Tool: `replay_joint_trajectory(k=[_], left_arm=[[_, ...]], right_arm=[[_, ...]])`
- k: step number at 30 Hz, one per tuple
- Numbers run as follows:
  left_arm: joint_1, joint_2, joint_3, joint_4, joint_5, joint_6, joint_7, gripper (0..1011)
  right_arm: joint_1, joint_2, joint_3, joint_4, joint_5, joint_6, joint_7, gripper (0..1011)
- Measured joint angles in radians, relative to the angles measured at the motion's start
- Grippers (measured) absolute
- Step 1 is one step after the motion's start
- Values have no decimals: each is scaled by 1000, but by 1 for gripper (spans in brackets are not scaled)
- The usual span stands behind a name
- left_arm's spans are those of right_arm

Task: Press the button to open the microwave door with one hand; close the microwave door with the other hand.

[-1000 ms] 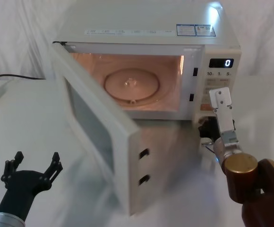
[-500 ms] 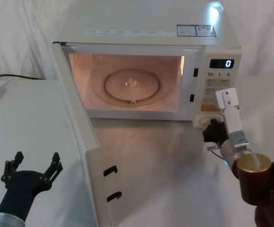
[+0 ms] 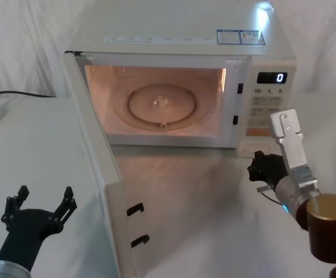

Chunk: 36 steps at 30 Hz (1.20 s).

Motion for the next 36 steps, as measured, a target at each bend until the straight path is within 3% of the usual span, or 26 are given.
replay_joint_trajectory(k=[9,16,26,35,36], left_arm=[[0,0,0,0,0,0,0,1001],[0,0,0,0,0,0,0,1001],[0,0,0,0,0,0,0,1001],[0,0,0,0,0,0,0,1001],[0,0,0,0,0,0,0,1001]], right_arm=[[-74,19,19,-110,45,-18,9,0],[-147,34,63,-180,96,-94,-6,37],[-220,57,113,-224,172,-182,-18,332],[-240,70,118,-223,211,-232,-22,586],[-241,72,117,-220,215,-240,-23,653]])
